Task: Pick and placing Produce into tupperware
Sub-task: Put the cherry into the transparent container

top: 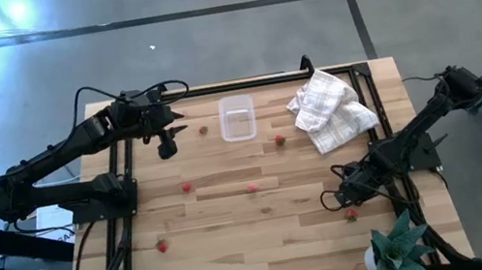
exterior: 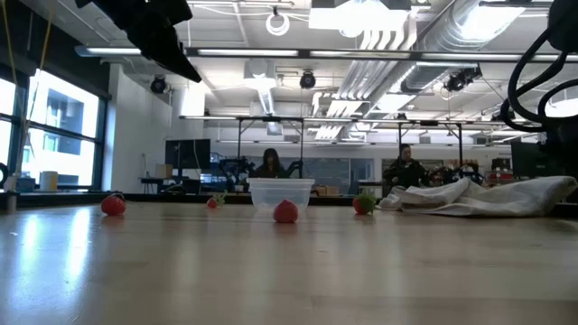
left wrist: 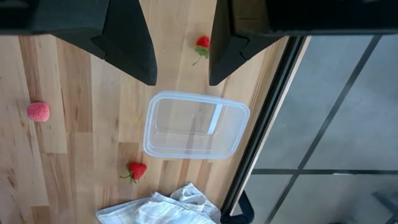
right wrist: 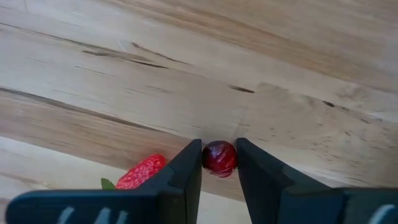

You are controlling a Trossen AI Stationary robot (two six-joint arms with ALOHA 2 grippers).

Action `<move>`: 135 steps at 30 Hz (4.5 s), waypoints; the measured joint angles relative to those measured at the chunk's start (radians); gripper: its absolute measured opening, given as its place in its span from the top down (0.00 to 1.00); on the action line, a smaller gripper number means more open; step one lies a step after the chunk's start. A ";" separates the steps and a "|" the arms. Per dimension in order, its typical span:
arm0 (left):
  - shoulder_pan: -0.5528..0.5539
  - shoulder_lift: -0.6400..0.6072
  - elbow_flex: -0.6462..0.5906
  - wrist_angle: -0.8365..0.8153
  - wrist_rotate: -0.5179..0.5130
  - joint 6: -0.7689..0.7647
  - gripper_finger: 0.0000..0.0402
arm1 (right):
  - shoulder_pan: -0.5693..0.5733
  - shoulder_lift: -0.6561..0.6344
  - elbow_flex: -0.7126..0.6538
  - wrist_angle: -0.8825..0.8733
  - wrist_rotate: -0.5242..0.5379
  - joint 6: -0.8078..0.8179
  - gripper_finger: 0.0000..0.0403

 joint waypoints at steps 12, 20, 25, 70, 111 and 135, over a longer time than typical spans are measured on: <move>0.000 0.000 0.000 0.003 0.000 0.000 0.66 | -0.058 -0.018 0.045 0.002 0.049 -0.087 0.78; -0.001 0.000 0.000 0.008 -0.023 0.001 0.66 | -0.186 -0.072 0.107 0.003 0.153 -0.265 0.78; -0.001 0.000 0.000 0.009 -0.023 0.002 0.66 | -0.321 -0.097 0.178 0.015 0.200 -0.461 0.78; 0.000 0.000 0.000 0.008 -0.024 0.012 0.66 | -1.057 0.929 1.373 -0.144 -0.105 -1.930 0.78; 0.000 0.000 0.000 0.009 -0.024 0.011 0.66 | -0.909 1.077 1.373 -0.267 -0.005 -2.035 0.77; 0.000 0.000 0.000 0.009 -0.024 0.011 0.66 | -0.779 1.077 1.373 -0.424 -0.026 -2.068 0.77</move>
